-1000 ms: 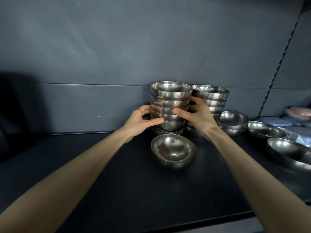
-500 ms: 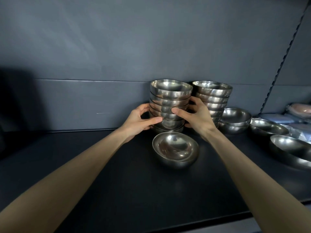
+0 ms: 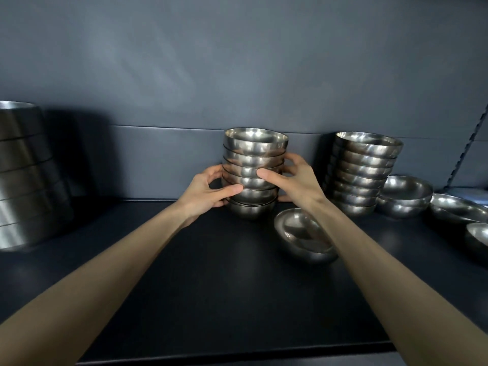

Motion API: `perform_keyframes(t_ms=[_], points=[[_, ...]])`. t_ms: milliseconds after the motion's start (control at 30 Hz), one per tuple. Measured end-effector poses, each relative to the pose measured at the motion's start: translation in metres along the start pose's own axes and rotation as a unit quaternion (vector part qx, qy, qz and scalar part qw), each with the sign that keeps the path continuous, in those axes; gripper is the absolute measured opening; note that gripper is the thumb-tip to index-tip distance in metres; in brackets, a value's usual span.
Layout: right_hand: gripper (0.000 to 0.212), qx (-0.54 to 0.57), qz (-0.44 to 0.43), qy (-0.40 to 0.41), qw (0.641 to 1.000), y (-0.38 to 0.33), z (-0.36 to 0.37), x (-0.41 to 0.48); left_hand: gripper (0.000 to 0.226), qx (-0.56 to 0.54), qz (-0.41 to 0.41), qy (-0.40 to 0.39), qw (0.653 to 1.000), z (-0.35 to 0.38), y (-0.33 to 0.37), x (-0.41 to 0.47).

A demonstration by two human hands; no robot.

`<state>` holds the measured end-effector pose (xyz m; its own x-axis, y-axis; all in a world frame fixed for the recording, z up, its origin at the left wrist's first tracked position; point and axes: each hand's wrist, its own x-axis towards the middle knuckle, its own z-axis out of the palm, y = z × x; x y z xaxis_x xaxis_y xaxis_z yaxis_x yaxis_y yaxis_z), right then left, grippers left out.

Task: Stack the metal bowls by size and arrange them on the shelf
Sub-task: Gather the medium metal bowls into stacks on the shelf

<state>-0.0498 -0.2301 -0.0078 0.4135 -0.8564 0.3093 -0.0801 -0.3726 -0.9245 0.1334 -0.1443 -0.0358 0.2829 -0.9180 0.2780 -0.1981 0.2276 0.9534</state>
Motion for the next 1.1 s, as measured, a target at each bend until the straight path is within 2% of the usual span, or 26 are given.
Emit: perform_keyframes(t_ms=[167, 400, 533, 733, 867, 933, 1100], points=[[0.057, 0.005, -0.004, -0.032, 0.999, -0.005, 0.032, -0.001, 0.050, 0.017, 0.005, 0.022, 1.000, -0.030, 0.005, -0.022], [0.069, 0.004, -0.025, -0.055, 0.998, -0.003, 0.056, -0.003, 0.047, 0.046, 0.011, 0.046, 0.998, -0.052, 0.001, -0.036], [0.061, -0.003, -0.030, -0.061, 0.998, 0.001, 0.053, -0.003, 0.047, 0.070, 0.033, 0.046, 0.996, -0.053, -0.003, -0.033], [0.067, -0.005, -0.024, -0.056, 0.998, 0.000, 0.053, 0.001, 0.038, 0.077, 0.053, 0.054, 0.994, -0.050, -0.002, -0.032], [0.052, -0.007, -0.022, -0.061, 0.998, -0.006, 0.052, 0.005, 0.028, 0.083, 0.040, 0.048, 0.995, -0.052, 0.002, -0.029], [0.054, -0.015, -0.012, -0.070, 0.997, -0.012, 0.051, 0.007, 0.024, 0.088, 0.037, 0.046, 0.994, -0.052, 0.005, -0.028], [0.043, -0.029, -0.003, -0.079, 0.996, -0.020, 0.051, 0.012, 0.031, 0.097, 0.032, 0.055, 0.993, -0.054, 0.007, -0.027]])
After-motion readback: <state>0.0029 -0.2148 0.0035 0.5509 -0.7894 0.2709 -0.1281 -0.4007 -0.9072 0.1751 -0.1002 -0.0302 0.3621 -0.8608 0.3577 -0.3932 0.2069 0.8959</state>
